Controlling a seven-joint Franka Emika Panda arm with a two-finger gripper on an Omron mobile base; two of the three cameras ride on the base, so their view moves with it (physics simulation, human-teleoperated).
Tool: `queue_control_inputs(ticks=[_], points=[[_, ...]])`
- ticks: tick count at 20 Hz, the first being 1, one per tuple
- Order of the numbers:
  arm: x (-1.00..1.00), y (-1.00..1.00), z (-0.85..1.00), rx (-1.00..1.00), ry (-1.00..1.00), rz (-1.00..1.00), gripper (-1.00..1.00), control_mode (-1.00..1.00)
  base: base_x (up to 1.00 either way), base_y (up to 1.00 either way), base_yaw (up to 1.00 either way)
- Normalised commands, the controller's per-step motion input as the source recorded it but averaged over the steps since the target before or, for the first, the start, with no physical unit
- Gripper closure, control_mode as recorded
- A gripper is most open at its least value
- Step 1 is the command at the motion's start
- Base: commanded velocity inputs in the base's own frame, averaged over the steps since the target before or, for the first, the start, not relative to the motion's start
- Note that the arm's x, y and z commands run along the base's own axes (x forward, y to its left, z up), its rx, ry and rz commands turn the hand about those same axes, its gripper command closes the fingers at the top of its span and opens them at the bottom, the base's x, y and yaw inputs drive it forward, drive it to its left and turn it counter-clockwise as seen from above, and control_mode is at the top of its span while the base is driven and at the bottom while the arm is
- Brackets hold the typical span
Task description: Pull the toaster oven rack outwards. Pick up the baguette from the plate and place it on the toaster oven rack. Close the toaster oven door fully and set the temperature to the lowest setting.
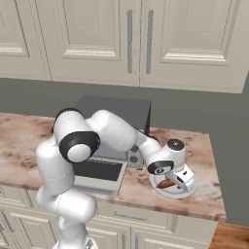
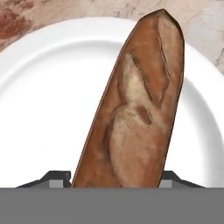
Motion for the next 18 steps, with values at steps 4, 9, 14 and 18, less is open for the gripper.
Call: queue_control_inputs(ticks=[4, 9, 14, 18], points=[[-0.24, 0.0, 0.36, -0.05, -0.06, 0.02, 1.0, -1.0, 0.0, 0.0, 0.0], [-0.18, 0.0, 0.84, -0.11, -0.01, 0.07, 1.0, -1.0, 0.0, 0.0, 0.0], [-0.3, 0.02, 1.0, -0.11, 0.03, 0.18, 1.0, -1.0, 0.0, 0.0, 0.0], [-0.67, 0.17, 0.74, -0.06, 0.08, 0.24, 1.0, -1.0, 0.0, 0.0, 0.0]])
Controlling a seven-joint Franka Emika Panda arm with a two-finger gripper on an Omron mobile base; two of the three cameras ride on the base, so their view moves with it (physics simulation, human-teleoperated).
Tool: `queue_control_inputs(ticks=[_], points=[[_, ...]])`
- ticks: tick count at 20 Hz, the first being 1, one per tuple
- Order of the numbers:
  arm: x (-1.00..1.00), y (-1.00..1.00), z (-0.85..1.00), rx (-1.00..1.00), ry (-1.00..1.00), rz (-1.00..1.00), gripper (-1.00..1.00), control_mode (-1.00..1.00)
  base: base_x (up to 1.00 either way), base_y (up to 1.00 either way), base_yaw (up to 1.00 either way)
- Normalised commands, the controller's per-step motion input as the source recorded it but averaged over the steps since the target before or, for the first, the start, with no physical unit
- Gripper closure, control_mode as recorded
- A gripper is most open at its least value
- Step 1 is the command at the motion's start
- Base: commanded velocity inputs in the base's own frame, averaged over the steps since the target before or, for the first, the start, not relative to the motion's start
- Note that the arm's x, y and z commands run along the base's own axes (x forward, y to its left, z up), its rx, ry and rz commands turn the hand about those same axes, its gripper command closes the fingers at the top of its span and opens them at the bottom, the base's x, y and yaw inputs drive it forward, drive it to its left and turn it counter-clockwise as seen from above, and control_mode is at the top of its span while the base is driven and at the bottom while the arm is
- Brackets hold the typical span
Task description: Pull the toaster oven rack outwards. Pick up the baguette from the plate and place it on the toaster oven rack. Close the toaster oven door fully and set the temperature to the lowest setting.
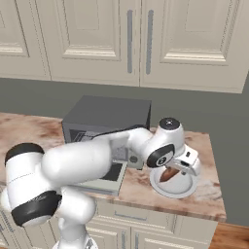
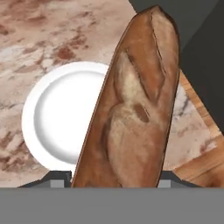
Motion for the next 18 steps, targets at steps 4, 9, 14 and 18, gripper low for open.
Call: queue_control_inputs(ticks=[4, 9, 14, 18], points=[[-0.67, 0.37, 0.59, 0.04, 0.05, 0.17, 1.0, -1.0, 0.0, 0.0, 0.0], [-0.42, 0.64, 0.65, 0.01, 0.0, 0.33, 1.0, -1.0, 0.0, 0.0, 0.0], [-0.31, 0.85, 0.3, -0.02, 0.0, 0.45, 1.0, -1.0, 0.0, 0.0, 0.0], [-0.34, 0.96, 0.25, -0.09, 0.0, 0.48, 1.0, -1.0, 0.0, 0.0, 0.0]])
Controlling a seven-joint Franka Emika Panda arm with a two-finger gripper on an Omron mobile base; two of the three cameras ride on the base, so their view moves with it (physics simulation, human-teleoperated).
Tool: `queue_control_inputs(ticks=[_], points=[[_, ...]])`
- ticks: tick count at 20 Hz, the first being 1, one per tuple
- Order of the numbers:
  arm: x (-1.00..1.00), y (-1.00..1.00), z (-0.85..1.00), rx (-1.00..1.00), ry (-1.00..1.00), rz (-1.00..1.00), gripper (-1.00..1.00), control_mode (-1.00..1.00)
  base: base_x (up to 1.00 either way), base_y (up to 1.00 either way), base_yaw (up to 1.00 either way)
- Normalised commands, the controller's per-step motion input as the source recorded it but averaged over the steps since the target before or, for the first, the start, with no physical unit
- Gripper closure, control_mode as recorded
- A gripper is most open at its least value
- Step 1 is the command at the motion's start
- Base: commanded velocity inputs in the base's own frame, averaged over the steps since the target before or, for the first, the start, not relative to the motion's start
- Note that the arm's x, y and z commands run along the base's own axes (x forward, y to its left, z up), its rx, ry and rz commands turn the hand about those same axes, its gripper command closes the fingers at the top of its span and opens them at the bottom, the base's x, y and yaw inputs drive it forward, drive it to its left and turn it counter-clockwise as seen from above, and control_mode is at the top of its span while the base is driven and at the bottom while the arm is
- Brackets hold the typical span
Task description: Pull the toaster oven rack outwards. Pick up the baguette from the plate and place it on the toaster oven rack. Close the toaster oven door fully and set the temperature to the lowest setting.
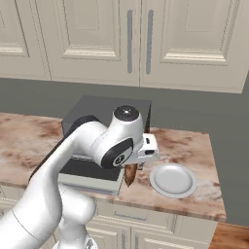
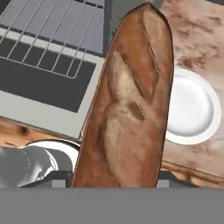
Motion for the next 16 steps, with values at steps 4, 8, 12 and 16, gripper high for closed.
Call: queue_control_inputs(ticks=[4, 8, 12, 16], points=[[-0.2, 0.78, 0.41, -0.1, 0.0, 0.5, 1.0, -1.0, 0.0, 0.0, 0.0], [-0.24, 0.66, 0.37, -0.08, 0.0, 0.56, 1.0, -1.0, 0.0, 0.0, 0.0], [-0.03, 0.62, 0.31, 0.0, 0.04, 0.46, 1.0, -1.0, 0.0, 0.0, 0.0], [0.04, 0.67, 0.1, -0.05, 0.01, 0.32, 1.0, -1.0, 0.0, 0.0, 0.0]])
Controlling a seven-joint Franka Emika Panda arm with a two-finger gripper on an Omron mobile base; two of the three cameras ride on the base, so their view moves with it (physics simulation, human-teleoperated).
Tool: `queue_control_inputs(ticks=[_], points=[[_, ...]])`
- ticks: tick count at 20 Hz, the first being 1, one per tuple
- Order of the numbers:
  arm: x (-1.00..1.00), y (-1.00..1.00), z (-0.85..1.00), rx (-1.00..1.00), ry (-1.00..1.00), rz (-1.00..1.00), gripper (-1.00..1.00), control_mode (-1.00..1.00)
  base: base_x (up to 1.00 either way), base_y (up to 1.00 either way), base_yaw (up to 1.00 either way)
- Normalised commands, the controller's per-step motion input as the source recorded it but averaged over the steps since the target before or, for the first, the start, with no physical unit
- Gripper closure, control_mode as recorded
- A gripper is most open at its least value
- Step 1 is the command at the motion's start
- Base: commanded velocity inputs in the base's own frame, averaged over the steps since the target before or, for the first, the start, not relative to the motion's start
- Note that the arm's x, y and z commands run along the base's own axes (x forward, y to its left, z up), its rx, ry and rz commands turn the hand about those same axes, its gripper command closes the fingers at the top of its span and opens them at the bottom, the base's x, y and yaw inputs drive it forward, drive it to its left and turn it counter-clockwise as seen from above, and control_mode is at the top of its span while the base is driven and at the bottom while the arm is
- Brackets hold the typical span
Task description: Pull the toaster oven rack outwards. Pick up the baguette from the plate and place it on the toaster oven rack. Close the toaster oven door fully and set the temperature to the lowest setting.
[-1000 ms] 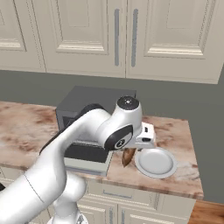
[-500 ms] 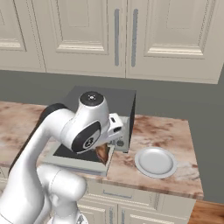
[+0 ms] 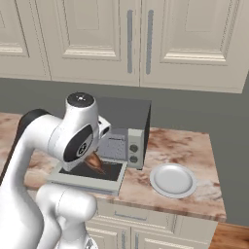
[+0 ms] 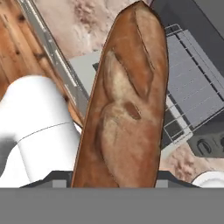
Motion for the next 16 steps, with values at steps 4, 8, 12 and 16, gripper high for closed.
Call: queue_control_inputs(ticks=[4, 8, 12, 16], points=[[0.16, 0.82, 0.08, -0.19, -0.05, 0.21, 1.0, -1.0, 0.0, 0.0, 0.0], [0.24, 0.73, 0.0, -0.21, -0.11, 0.23, 1.0, -1.0, 0.0, 0.0, 0.0], [0.48, 0.42, 0.0, -0.15, -0.05, 0.07, 1.0, -1.0, 0.0, 0.0, 0.0], [0.44, 0.0, -0.05, -0.04, 0.0, 0.1, 1.0, -1.0, 0.0, 0.0, 0.0]])
